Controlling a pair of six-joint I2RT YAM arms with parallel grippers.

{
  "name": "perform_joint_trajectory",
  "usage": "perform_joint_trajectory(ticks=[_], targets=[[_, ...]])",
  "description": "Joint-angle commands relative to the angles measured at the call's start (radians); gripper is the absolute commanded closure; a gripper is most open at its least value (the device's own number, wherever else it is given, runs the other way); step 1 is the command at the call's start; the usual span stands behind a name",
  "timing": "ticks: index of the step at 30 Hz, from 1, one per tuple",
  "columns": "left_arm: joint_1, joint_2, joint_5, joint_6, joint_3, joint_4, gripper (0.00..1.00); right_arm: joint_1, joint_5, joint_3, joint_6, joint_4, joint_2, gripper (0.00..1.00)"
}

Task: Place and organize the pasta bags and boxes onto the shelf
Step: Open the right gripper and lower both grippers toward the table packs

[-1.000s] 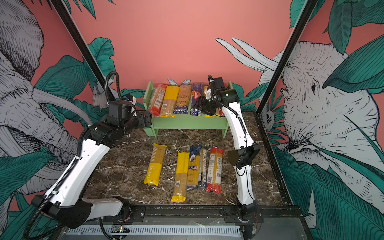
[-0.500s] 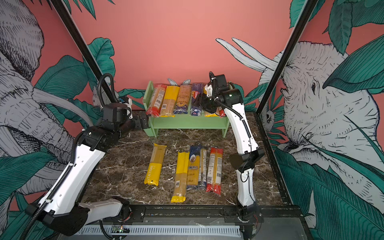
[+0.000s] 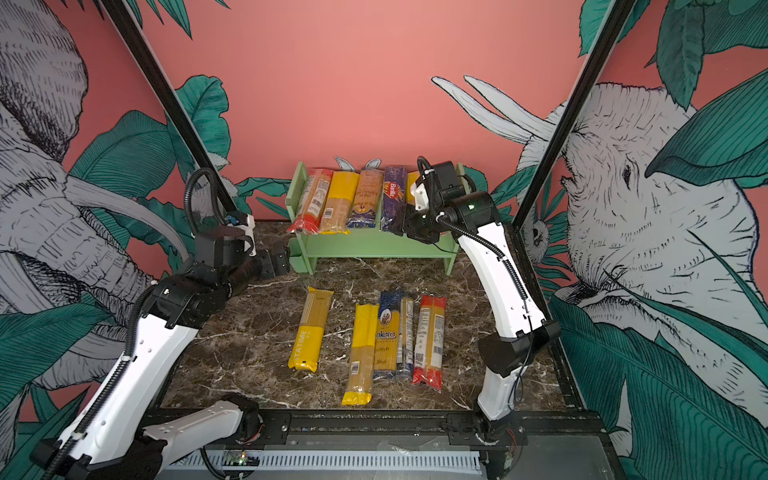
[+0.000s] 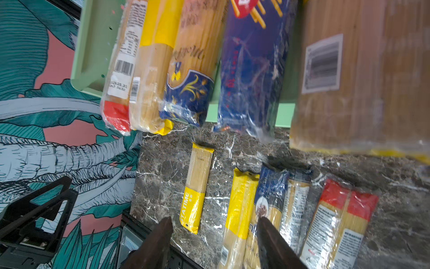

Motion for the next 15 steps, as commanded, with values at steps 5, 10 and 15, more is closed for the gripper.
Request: perform_joint_trajectory(ticks=[5, 10, 15], targets=[[0.006, -0.114, 0.009, -0.058, -0.155, -0.062, 0.01, 0.069, 0.128, -0.232, -0.010, 0.027, -0.209, 0.29], [0.005, -0.206, 0.050, -0.113, -0.284, -0.087, 0.01, 0.166, 0.241, -0.459, 0.039, 0.008, -0.336, 0.25], [0.001, -0.268, 0.102, -0.131, -0.356, -0.097, 0.01, 0.259, 0.295, -0.694, 0.147, 0.048, -0.478, 0.23]])
